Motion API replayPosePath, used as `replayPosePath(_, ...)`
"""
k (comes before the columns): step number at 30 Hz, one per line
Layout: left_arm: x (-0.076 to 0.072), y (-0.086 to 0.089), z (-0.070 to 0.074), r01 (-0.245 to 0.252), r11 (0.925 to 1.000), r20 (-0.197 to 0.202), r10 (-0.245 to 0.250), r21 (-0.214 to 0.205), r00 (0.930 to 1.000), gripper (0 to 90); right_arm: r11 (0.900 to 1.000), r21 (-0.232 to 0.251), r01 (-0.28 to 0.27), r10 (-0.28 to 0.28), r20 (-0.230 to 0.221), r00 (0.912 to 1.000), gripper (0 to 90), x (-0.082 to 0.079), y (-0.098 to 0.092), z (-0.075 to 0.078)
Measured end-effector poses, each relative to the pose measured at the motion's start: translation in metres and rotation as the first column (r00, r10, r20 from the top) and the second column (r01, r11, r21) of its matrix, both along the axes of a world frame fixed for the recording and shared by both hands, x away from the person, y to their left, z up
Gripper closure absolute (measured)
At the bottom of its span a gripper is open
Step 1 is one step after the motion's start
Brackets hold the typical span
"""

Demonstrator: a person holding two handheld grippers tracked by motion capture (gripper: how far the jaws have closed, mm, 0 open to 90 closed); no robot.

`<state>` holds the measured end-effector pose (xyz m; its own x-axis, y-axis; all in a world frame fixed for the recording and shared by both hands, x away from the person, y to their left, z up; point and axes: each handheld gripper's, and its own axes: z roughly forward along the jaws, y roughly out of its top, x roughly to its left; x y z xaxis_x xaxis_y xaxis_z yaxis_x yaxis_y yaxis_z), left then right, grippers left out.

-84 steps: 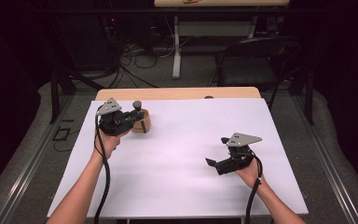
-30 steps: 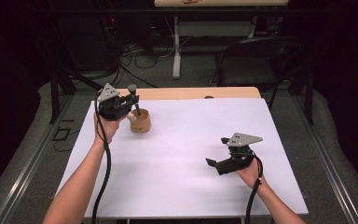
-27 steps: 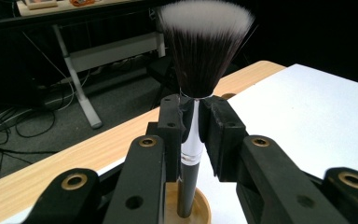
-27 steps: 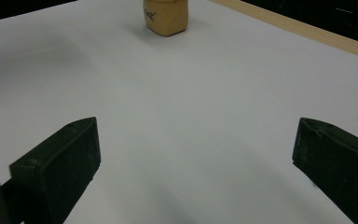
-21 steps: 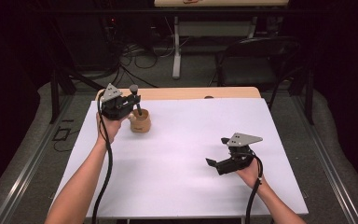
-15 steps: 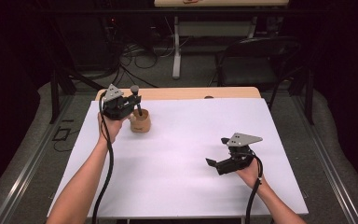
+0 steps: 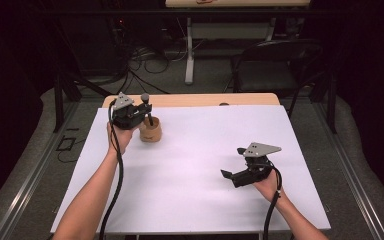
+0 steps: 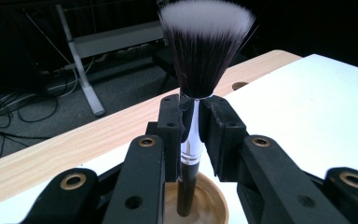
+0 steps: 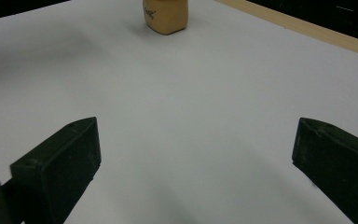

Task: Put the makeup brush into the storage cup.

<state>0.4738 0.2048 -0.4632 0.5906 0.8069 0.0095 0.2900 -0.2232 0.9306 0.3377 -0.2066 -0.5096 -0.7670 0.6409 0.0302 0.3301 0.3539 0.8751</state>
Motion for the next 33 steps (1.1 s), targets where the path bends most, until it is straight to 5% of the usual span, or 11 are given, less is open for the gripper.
replayPosePath(8, 0.001, 0.001, -0.002, 0.007, 0.9999, -0.001, -0.007, -0.011, 1.0, 74.1, 1.0, 0.0, -0.003, 0.003, -0.002, 1.0, 0.8, 0.0, 0.0, 0.0)
replayPosePath(13, -0.004, 0.002, -0.006, 0.01, 0.9999, -0.004, -0.01, 0.001, 0.9999, 30.8, 1.0, -0.001, -0.004, 0.004, -0.003, 1.0, 0.8, -0.001, 0.0, 0.0)
replayPosePath(17, -0.013, 0.007, -0.009, 0.012, 0.9997, 0.002, -0.012, 0.02, 0.9999, 10.5, 1.0, -0.004, -0.004, 0.004, -0.005, 1.0, 0.8, -0.001, -0.001, 0.0)
replayPosePath(23, -0.028, 0.012, -0.008, 0.026, 0.9986, 0.006, -0.026, 0.046, 0.9996, 0.0, 0.9999, -0.001, -0.011, 0.011, -0.001, 0.9999, 0.7, 0.0, 0.001, 0.0)
replayPosePath(33, -0.059, 0.014, -0.002, 0.07, 0.9957, 0.029, -0.071, 0.061, 0.997, 0.0, 0.9998, 0.013, -0.013, 0.013, 0.007, 0.9999, 0.6, -0.002, -0.001, 0.001)
